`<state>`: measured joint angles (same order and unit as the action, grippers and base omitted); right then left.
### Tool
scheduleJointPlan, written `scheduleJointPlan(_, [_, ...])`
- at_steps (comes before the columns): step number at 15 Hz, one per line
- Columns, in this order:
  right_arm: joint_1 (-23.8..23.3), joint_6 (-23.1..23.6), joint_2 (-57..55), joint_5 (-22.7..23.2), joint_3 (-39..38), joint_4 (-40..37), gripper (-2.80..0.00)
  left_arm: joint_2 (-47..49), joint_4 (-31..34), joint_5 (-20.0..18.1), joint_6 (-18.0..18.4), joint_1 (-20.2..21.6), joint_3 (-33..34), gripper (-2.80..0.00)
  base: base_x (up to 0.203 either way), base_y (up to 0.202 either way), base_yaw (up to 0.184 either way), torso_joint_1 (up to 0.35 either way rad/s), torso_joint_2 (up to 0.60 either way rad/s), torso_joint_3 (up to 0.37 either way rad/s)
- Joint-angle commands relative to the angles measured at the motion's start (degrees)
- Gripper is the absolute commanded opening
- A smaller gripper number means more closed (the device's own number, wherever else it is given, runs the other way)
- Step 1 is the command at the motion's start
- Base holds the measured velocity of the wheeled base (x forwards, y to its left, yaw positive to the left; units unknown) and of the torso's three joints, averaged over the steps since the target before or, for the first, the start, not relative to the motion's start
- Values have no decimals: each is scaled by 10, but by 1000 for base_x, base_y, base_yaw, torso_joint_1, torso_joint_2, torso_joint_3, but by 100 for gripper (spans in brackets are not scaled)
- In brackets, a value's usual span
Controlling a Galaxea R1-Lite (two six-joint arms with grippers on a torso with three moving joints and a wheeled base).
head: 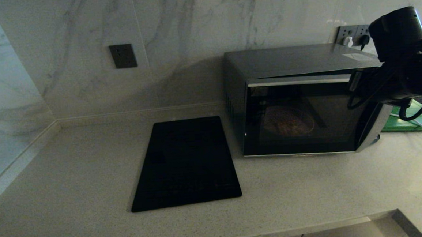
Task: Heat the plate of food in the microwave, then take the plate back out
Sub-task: Close the microwave oven
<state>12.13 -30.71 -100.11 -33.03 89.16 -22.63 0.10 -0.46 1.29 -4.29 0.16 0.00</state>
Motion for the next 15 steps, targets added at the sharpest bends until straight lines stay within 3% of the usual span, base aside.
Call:
scheduleJointPlan(1, [-5, -2, -1, 6, -1, 13, -280, 0, 0, 0, 0, 0, 0, -280, 0, 0, 0, 0, 0, 0])
scheduleJointPlan(5, [-11, -3, -1, 36, -8, 46, -280, 0, 0, 0, 0, 0, 0, -280, 0, 0, 0, 0, 0, 0])
scheduleJointPlan(15, [-19, -4, -25, 53, -4, 76, -280, 0, -1, 0, 0, 0, 0, -280, 0, 0, 0, 0, 0, 0])
